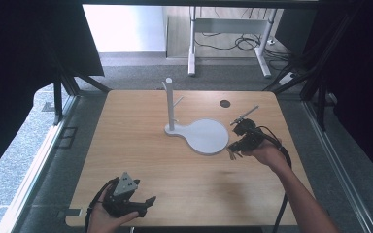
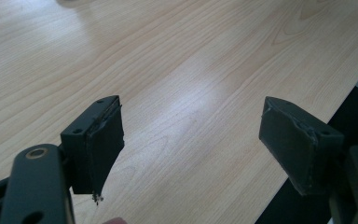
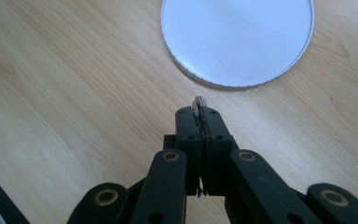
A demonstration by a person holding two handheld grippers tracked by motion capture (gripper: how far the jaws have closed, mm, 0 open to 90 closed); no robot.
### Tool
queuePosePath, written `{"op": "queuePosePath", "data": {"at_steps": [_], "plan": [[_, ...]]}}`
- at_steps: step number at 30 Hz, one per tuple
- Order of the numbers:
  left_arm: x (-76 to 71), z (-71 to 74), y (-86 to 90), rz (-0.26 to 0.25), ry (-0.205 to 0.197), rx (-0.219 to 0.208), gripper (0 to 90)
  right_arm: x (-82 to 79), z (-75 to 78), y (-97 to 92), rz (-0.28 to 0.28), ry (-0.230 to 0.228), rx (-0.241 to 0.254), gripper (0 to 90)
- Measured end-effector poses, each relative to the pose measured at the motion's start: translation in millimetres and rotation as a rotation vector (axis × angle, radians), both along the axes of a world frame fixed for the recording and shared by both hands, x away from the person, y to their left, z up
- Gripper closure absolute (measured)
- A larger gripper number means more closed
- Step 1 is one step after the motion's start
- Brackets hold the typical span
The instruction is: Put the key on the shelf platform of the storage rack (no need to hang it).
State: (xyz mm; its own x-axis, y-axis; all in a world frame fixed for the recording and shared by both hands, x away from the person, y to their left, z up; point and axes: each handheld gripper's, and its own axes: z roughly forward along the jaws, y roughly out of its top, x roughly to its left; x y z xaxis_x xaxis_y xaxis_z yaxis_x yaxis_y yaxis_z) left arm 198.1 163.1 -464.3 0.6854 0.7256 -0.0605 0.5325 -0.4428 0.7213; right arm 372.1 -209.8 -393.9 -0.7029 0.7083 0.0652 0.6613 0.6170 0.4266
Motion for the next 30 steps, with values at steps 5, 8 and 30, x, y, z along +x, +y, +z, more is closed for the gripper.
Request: {"op": "queuePosePath", "data": {"at_steps": [5,8,30], "plan": [[0.0,0.0,-0.1,-0.001,0.000,0.000,22.2,5.3,1.7,1.1,-0.003,0.000,0.001,88.2],[-0.1,0.2,0.1,0.000,-0.001,0.001,22.2,10.4,2.9,3.0,-0.005,-0.004,0.005,88.2],[-0.1,0.7,1.1,-0.001,0.000,0.001,22.2,41.8,7.0,12.0,-0.019,0.006,0.001,88.2]]}}
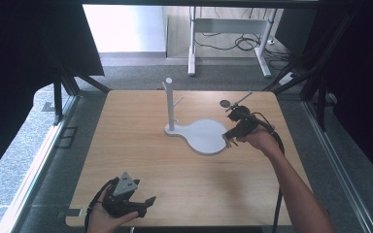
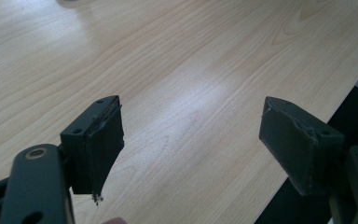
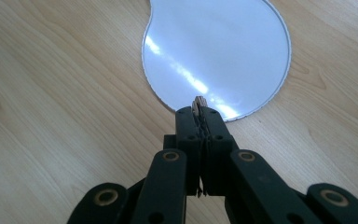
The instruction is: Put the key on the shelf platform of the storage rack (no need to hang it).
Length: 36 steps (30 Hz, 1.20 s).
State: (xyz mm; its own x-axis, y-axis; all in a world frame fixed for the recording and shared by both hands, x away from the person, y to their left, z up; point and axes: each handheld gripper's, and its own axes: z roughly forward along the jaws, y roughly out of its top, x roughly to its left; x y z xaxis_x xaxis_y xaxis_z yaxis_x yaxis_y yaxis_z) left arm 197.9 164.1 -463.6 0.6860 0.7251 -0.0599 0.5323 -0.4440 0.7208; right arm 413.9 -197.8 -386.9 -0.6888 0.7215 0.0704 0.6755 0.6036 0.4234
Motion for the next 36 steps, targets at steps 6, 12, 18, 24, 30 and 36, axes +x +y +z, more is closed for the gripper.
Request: {"op": "queuePosePath", "data": {"at_steps": [6,12,18,24,30,36], "plan": [[0.5,-0.2,1.9,0.002,0.000,-0.003,22.2,10.6,-2.7,5.8,-0.001,0.009,-0.002,88.2],[0.4,0.1,3.3,0.006,-0.001,-0.008,22.1,19.9,-10.4,13.9,-0.002,0.030,-0.004,88.2],[0.5,0.6,6.1,0.012,-0.003,-0.015,22.1,29.2,-13.8,18.8,-0.008,0.037,-0.010,88.2],[-0.3,1.3,5.3,0.008,-0.005,-0.014,22.1,37.3,-17.1,25.1,-0.009,0.045,-0.013,88.2],[-0.2,1.1,5.4,0.008,-0.004,-0.013,22.1,42.2,-20.7,30.1,-0.008,0.054,-0.021,88.2],[-0.5,1.7,6.8,0.009,-0.006,-0.017,22.1,50.6,-27.9,36.1,0.002,0.064,-0.026,88.2]]}}
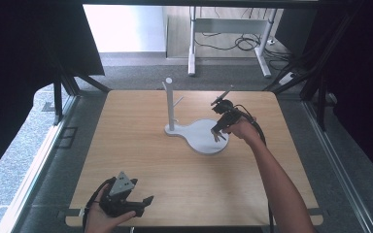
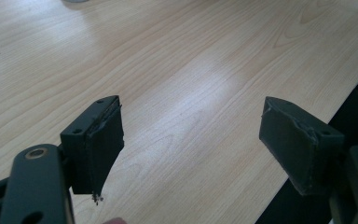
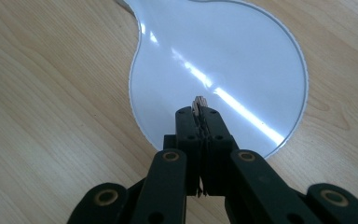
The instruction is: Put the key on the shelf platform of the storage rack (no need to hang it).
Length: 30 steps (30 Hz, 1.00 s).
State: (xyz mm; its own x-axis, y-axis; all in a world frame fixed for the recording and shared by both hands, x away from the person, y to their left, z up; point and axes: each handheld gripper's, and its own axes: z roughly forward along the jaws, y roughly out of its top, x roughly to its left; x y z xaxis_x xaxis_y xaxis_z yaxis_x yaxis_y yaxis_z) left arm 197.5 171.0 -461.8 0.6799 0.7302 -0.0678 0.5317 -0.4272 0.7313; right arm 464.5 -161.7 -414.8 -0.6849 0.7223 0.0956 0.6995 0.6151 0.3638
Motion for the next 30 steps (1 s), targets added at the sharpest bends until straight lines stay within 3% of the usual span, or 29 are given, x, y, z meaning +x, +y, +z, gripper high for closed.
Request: {"op": "queuePosePath", "data": {"at_steps": [15,30], "plan": [[0.3,0.0,3.0,0.007,0.000,-0.005,22.1,19.0,-16.5,15.4,-0.009,0.010,-0.007,88.2],[0.6,-0.8,3.6,0.010,0.001,-0.004,22.1,29.9,-31.8,17.2,-0.025,0.013,-0.020,88.2]]}}
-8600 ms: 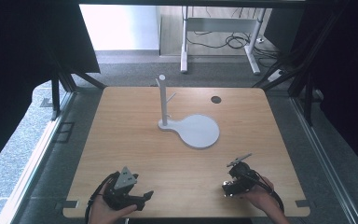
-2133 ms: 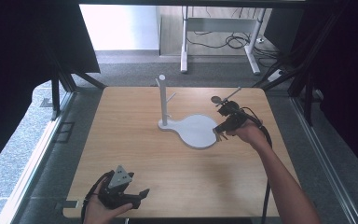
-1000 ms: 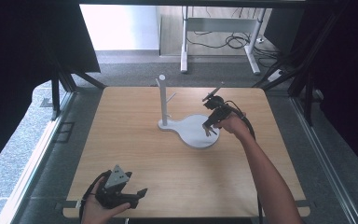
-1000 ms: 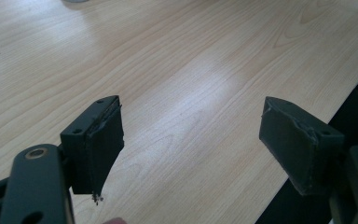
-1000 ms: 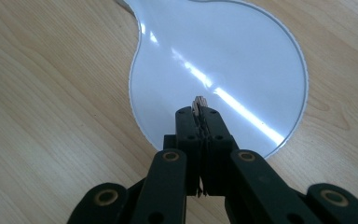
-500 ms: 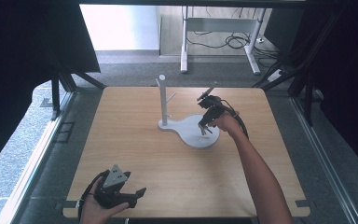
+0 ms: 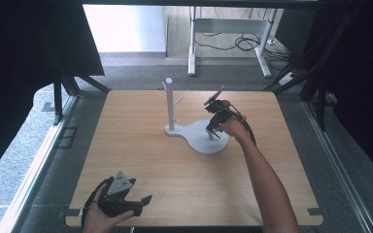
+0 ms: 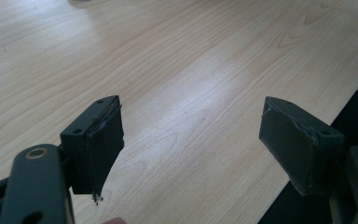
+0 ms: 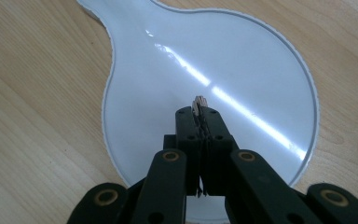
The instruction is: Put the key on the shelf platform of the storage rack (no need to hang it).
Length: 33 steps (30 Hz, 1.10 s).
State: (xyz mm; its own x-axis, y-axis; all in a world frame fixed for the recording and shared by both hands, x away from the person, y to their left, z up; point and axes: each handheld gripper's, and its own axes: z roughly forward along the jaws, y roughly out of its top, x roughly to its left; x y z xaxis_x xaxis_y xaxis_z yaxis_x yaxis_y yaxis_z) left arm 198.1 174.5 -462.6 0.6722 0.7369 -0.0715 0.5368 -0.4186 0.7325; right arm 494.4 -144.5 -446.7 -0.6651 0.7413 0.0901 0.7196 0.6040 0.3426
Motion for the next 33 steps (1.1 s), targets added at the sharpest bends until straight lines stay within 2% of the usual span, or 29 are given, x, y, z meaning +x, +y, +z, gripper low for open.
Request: {"op": "queuePosePath", "data": {"at_steps": [23,30,33], "plan": [[0.4,-0.9,0.6,0.001,0.002,0.003,22.1,8.2,-19.8,-2.4,-0.026,0.014,0.011,86.6],[0.3,-0.9,0.6,0.001,0.002,0.002,22.1,7.9,-21.8,-2.6,-0.020,0.000,-0.001,79.1],[0.4,-1.2,-0.2,0.001,0.002,0.002,22.1,5.8,-17.1,-4.3,-0.018,-0.019,0.005,74.8]]}}
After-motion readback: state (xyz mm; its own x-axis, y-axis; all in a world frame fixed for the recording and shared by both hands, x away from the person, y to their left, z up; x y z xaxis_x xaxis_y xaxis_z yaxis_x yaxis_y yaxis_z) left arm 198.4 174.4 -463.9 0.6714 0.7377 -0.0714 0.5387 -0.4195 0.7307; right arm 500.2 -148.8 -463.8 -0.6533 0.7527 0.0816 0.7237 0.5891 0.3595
